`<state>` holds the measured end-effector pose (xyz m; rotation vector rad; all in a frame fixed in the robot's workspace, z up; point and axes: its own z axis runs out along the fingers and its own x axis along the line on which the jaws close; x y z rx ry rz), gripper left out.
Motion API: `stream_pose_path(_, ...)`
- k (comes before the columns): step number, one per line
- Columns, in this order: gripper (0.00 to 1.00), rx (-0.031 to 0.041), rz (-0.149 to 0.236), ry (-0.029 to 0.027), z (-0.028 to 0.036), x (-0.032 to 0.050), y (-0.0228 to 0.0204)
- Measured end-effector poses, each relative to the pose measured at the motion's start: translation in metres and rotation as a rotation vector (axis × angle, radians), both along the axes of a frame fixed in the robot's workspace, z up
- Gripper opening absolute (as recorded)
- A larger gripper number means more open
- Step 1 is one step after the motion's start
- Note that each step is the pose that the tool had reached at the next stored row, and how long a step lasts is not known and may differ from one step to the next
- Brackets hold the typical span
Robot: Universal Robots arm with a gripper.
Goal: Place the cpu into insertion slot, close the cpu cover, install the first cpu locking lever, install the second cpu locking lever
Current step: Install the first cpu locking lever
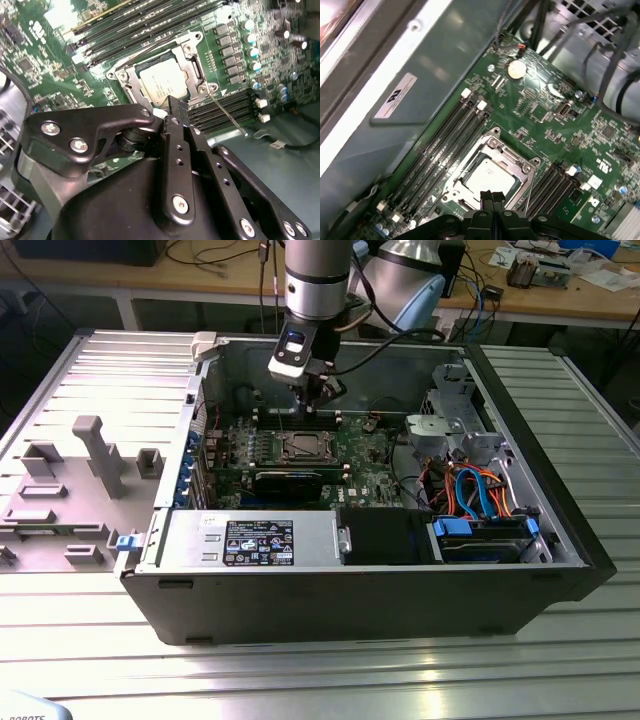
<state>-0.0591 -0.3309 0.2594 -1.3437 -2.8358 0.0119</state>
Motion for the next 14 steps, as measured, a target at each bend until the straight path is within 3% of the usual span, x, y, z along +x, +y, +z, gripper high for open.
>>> stream_pose_path(3,0.11,0.0002,0.051,-0.0001,-0.0001,-0.0006,0.0001)
stream_pose_path(6,0.11,0.0006,0.069,-0.0001,-0.0001,-0.0064,0.0)
stream_pose_path(10,0.11,0.0005,0.172,0.0,0.0,-0.0066,-0.0001)
stream_pose_path(14,0.11,0.0006,0.197,0.0,0.0022,-0.0067,-0.0001)
